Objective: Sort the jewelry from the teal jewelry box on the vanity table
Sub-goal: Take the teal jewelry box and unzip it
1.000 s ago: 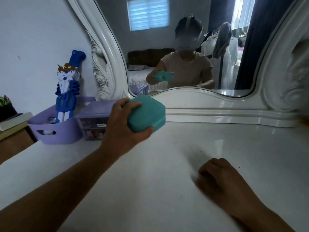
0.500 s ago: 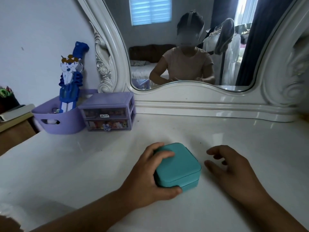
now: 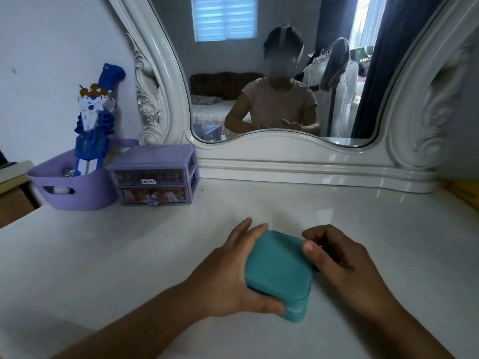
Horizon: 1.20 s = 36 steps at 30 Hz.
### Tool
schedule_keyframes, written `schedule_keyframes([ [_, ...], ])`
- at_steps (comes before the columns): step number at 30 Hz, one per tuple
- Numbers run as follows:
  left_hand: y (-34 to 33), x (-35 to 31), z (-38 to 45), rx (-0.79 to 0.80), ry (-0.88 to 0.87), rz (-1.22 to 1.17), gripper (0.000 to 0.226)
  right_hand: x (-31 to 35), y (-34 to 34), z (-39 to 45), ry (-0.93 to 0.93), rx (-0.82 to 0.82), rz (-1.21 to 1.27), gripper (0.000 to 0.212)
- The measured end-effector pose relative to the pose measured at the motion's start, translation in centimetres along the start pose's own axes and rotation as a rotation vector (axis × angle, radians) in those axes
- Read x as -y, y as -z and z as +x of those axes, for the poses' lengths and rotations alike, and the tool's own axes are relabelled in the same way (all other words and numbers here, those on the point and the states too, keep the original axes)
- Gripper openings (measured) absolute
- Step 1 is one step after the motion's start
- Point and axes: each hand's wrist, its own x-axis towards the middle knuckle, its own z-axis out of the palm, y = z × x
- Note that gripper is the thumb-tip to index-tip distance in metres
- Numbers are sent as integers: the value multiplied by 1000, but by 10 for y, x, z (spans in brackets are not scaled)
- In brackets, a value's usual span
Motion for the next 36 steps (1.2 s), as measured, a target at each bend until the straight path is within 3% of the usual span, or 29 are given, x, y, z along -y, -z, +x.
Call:
schedule_keyframes([
  [4, -13, -7, 11, 39, 7, -212, 115, -9, 3, 1, -80, 204, 46, 83],
  [6, -12, -7, 17, 96, 29, -321, 118, -13, 5, 2, -94, 312, -44, 102],
  [9, 2, 4, 22, 269, 61, -544, 112, -17, 8, 4, -89, 382, -78, 105],
  [14, 10, 16, 52, 69, 158, -719, 33, -21, 9, 7, -142, 438, 116, 117],
  [18, 1, 23, 70, 156, 128, -636, 55, -20, 12, 11, -167, 501, 96, 120],
  [25, -4, 33, 73, 99, 36, -528, 49, -25, 12, 7, -174, 457, 102, 117],
  [32, -3, 40, 77, 12, -263, -2, 32, -26, 14, 8, -142, 431, 17, 114],
  [36, -4, 41, 72, -40, -267, 6, 27, -25, 14, 7, -128, 426, 0, 115],
])
